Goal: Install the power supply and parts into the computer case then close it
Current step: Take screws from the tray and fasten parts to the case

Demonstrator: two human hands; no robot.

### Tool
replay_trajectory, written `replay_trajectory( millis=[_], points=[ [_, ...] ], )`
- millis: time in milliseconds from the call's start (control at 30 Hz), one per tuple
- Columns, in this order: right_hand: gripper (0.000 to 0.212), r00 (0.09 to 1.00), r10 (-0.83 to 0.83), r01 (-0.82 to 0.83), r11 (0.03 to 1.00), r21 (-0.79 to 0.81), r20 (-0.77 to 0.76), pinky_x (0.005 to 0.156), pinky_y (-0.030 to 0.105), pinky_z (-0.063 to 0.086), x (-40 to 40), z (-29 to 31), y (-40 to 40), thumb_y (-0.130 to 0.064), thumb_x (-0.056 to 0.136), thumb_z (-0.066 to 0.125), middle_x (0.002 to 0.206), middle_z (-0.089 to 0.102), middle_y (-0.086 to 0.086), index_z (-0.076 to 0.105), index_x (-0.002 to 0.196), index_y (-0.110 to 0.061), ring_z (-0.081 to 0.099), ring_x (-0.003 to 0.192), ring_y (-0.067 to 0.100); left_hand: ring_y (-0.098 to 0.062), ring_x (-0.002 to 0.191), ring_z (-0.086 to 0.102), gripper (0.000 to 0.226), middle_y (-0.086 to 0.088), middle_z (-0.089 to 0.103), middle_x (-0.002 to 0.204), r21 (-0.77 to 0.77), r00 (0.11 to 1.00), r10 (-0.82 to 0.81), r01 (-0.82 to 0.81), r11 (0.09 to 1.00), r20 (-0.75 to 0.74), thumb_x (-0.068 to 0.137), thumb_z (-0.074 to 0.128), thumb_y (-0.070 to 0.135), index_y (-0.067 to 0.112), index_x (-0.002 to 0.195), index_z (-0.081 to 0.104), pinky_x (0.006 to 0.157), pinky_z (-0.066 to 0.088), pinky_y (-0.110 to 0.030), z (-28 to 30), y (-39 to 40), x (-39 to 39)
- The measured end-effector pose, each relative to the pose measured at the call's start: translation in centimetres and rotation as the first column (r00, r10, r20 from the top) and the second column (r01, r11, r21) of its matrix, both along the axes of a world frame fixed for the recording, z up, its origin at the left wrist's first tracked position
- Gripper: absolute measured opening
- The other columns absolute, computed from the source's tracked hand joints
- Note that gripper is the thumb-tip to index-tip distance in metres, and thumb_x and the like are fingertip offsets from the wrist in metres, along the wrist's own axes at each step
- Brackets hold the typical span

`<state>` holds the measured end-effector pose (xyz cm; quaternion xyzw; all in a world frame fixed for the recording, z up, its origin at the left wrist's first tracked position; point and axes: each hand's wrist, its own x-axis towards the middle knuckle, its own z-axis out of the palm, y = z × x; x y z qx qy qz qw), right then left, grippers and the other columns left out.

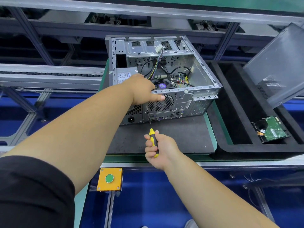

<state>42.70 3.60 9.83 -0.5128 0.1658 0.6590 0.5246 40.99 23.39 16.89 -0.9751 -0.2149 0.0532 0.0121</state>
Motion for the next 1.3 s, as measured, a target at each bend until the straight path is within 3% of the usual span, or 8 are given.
replay_trajectory(
  millis=[133, 300, 433, 567, 733, 933, 1167, 1300],
  points=[
    [0.037, 0.997, -0.026, 0.026, 1.0, 0.005, 0.068, 0.04, 0.019, 0.033, 0.0, -0.1, -0.2, -0.042, 0.089, 0.069, 0.066, 0.052, 0.004, 0.064, 0.093, -0.006, 0.04, 0.043, 0.009, -0.022, 0.081, 0.042, 0.062, 0.002, 0.049, 0.063, -0.011, 1.0, 0.007, -0.006, 1.0, 0.011, 0.083, 0.026, 0.079, 0.023, 0.064, 0.042, 0.106, 0.033, -0.044, -0.1, 0.1, 0.0],
    [0.037, 0.853, 0.178, -0.082, 0.974, -0.21, 0.49, 0.044, 0.02, 0.042, -0.3, -0.5, 0.4, -0.045, 0.089, 0.068, 0.068, 0.061, 0.001, 0.065, 0.077, -0.01, 0.051, 0.053, 0.01, -0.022, 0.078, 0.043, 0.062, 0.002, 0.049, 0.062, 0.003, 1.0, -0.002, 0.002, 1.0, 0.006, 0.083, 0.025, 0.079, 0.022, 0.064, 0.042, 0.106, 0.033, -0.044, -0.1, 0.1, 0.0],
    [0.05, 0.925, 0.15, -0.082, 0.976, -0.201, 0.349, 0.038, 0.017, 0.033, -0.2, -0.4, 0.9, -0.049, 0.102, 0.04, 0.056, 0.059, -0.005, 0.068, 0.081, -0.013, 0.04, 0.045, 0.008, -0.022, 0.077, 0.042, 0.061, 0.003, 0.048, 0.063, 0.005, 1.0, -0.005, 0.005, 1.0, -0.006, 0.083, 0.022, 0.079, 0.024, 0.064, 0.041, 0.106, 0.033, -0.044, 0.0, 0.0, 0.0],
    [0.054, 0.996, -0.007, 0.013, 0.998, -0.063, 0.092, 0.037, 0.018, 0.03, 0.5, -0.7, 0.2, -0.052, 0.101, 0.041, 0.054, 0.054, -0.001, 0.071, 0.086, -0.008, 0.037, 0.038, 0.008, -0.022, 0.08, 0.043, 0.059, 0.003, 0.047, 0.062, -0.014, 1.0, -0.001, 0.001, 1.0, 0.01, 0.085, 0.027, 0.077, 0.024, 0.062, 0.038, 0.107, 0.032, -0.045, 0.1, -0.1, 0.0],
    [0.032, 0.976, -0.064, 0.07, 0.997, -0.021, 0.207, 0.042, 0.02, 0.037, -0.2, -0.5, -0.2, -0.039, 0.083, 0.077, 0.067, 0.052, 0.003, 0.065, 0.087, -0.01, 0.044, 0.048, 0.01, -0.025, 0.084, 0.046, 0.063, 0.001, 0.049, 0.062, -0.009, 1.0, 0.0, 0.001, 1.0, 0.014, 0.085, 0.028, 0.077, 0.02, 0.064, 0.043, 0.106, 0.032, -0.044, 0.1, 0.0, 0.0],
    [0.051, 0.964, 0.092, -0.063, 0.99, -0.123, 0.251, 0.042, 0.018, 0.039, 0.0, 0.1, 0.7, -0.049, 0.103, 0.039, 0.059, 0.07, -0.002, 0.068, 0.085, -0.011, 0.047, 0.045, 0.007, -0.025, 0.092, 0.043, 0.06, 0.003, 0.048, 0.065, -0.019, 1.0, 0.006, -0.006, 1.0, 0.009, 0.084, 0.026, 0.079, 0.025, 0.065, 0.043, 0.1, 0.036, -0.041, 0.2, -0.2, 0.0],
    [0.034, 0.975, 0.017, -0.011, 1.0, -0.029, 0.222, 0.042, 0.02, 0.039, 0.0, 0.3, 0.5, -0.041, 0.082, 0.078, 0.068, 0.052, 0.004, 0.065, 0.087, -0.011, 0.044, 0.045, 0.01, -0.025, 0.085, 0.043, 0.058, 0.004, 0.046, 0.062, -0.016, 1.0, -0.003, 0.004, 1.0, 0.012, 0.084, 0.026, 0.078, 0.026, 0.063, 0.039, 0.105, 0.033, -0.043, 0.1, -0.1, 0.0],
    [0.029, 0.938, 0.107, -0.081, 0.993, -0.09, 0.331, 0.047, 0.02, 0.044, -0.1, 0.4, 0.3, -0.04, 0.088, 0.071, 0.075, 0.063, 0.002, 0.067, 0.088, -0.011, 0.051, 0.054, 0.01, -0.024, 0.084, 0.046, 0.06, 0.004, 0.047, 0.062, 0.008, 1.0, -0.01, 0.01, 1.0, 0.001, 0.085, 0.024, 0.078, 0.025, 0.064, 0.041, 0.106, 0.032, -0.044, 0.0, -0.1, 0.1]
  ],
)
